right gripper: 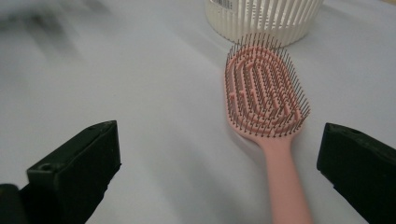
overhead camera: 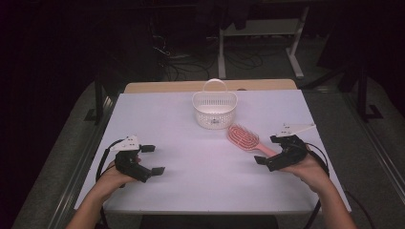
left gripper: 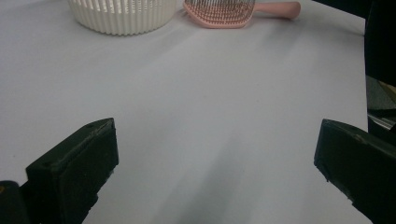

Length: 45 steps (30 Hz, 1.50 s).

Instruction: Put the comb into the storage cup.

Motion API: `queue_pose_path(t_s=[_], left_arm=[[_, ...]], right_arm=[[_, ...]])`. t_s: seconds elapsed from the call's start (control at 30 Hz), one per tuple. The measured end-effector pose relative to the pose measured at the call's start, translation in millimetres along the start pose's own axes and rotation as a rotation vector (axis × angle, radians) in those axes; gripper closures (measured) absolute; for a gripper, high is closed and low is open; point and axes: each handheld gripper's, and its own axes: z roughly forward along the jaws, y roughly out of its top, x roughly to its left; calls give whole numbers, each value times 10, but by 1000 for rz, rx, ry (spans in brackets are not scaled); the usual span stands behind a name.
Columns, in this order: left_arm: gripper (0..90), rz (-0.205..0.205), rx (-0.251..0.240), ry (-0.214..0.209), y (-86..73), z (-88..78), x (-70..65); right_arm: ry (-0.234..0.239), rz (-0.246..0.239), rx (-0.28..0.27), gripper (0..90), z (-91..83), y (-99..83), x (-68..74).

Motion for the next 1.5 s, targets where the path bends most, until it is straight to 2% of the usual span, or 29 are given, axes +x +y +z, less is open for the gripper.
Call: queue_pose_path(t_s=[0.93,1.5], left_arm=[[0,6,-4,1,7,1,-4],[0,-4,-8,4,5,-3,3]], right_arm=[[14,-15,-12,0,13,291,-188],[2,-14,-26,0,56,501,-333]])
